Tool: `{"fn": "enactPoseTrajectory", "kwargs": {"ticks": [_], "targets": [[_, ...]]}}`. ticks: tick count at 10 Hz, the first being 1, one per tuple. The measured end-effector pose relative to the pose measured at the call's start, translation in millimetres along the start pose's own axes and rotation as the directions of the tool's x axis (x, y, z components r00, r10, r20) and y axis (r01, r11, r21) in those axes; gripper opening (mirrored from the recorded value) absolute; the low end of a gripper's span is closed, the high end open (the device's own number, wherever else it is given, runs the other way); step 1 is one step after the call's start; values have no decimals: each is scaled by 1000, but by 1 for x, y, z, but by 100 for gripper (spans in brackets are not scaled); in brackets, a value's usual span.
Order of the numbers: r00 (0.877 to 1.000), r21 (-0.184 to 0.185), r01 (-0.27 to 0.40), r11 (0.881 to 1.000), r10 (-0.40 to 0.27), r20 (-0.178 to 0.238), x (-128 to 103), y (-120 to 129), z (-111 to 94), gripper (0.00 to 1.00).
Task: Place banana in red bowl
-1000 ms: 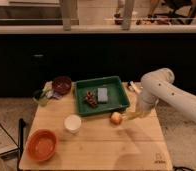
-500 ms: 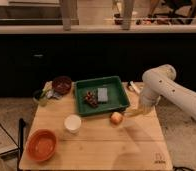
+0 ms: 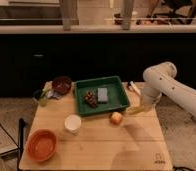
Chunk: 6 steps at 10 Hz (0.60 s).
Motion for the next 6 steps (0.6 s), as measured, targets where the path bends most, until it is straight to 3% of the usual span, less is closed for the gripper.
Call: {"fn": "enactPoseTrajectory", "kwargs": {"ticks": [3, 6], "targets": [[998, -4, 53, 999, -53, 15, -8, 3, -9, 0], [985, -7, 164, 987, -163, 50, -60, -8, -23, 0]]}}
